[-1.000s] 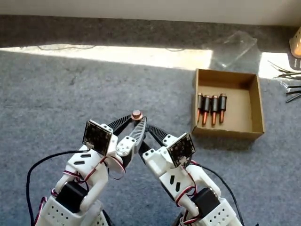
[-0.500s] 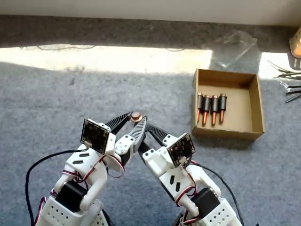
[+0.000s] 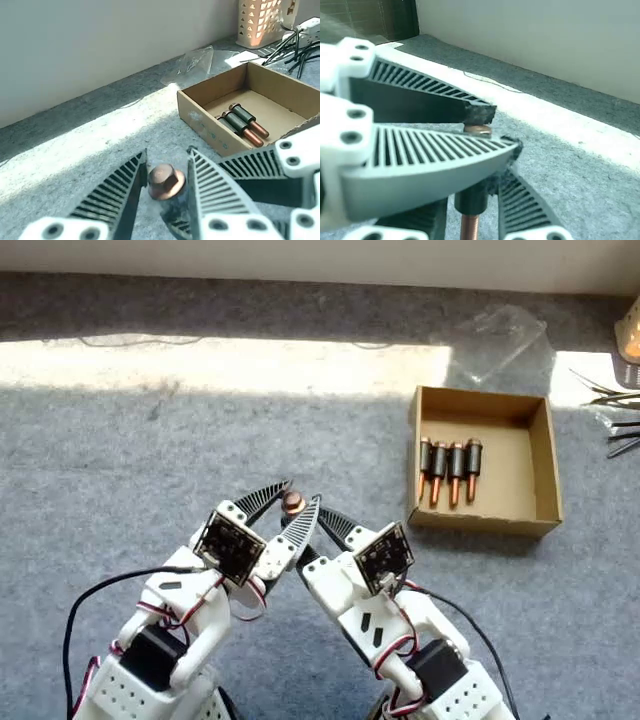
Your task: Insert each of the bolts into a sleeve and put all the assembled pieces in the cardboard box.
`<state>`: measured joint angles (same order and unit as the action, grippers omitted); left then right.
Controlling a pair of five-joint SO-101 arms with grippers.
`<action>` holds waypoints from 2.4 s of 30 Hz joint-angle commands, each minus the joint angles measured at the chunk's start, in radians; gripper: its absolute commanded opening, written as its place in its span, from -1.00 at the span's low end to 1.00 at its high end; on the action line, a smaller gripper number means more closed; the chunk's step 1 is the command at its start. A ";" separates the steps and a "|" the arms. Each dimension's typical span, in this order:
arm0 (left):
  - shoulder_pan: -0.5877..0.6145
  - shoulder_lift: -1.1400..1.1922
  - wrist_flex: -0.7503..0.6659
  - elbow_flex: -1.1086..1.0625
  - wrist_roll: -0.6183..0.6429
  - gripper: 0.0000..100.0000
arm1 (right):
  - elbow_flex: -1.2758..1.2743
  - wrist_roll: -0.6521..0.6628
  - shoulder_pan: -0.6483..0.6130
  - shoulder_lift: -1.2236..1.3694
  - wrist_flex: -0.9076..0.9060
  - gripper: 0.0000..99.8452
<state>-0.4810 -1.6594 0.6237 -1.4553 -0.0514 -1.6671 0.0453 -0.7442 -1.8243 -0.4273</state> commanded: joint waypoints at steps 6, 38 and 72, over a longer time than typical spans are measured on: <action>-0.010 -0.001 0.003 0.058 -0.017 -0.73 | -0.110 0.000 -0.005 -0.015 0.008 -0.99; 0.648 -0.001 0.008 0.159 -0.014 -0.76 | -0.108 0.000 -0.004 -0.015 0.008 -0.99; 0.555 -0.163 0.404 -0.186 -0.014 -0.99 | -0.076 -0.002 0.309 -0.015 0.062 -0.99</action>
<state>0.1465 -1.8159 0.9720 -1.6241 -0.0621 -1.6671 0.0453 -0.4941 -1.8243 -0.4043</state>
